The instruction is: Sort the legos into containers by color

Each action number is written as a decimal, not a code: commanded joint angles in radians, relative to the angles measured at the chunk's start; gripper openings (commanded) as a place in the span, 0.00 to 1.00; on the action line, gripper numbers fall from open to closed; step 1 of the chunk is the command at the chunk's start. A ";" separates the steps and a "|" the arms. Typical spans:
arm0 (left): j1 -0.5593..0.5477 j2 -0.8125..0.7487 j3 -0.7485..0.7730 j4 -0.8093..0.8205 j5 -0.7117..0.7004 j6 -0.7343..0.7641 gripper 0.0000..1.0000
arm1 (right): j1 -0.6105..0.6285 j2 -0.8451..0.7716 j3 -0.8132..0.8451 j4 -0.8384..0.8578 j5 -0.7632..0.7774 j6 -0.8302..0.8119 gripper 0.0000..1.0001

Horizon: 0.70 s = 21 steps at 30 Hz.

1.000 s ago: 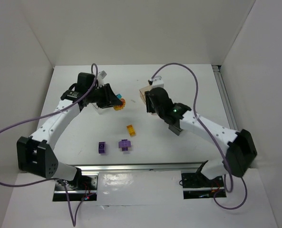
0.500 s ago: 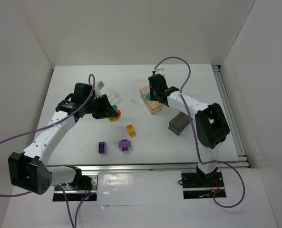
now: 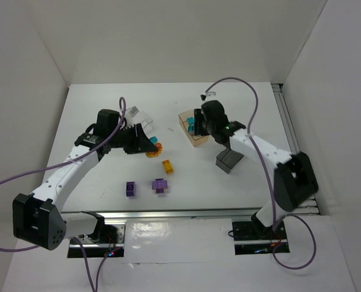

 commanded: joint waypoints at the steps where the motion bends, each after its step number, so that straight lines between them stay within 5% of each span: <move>1: -0.004 -0.014 -0.052 0.197 0.246 -0.012 0.00 | 0.057 -0.284 -0.204 0.181 -0.260 0.100 0.45; 4: -0.004 -0.023 -0.114 0.369 0.391 -0.056 0.00 | 0.104 -0.437 -0.389 0.348 -0.447 0.169 0.47; 9: -0.014 -0.050 -0.200 0.657 0.571 -0.148 0.00 | 0.152 -0.592 -0.609 0.603 -0.541 0.312 0.72; 21: -0.023 -0.052 -0.152 0.645 0.617 -0.090 0.00 | 0.143 -0.580 -0.625 0.776 -0.740 0.421 0.82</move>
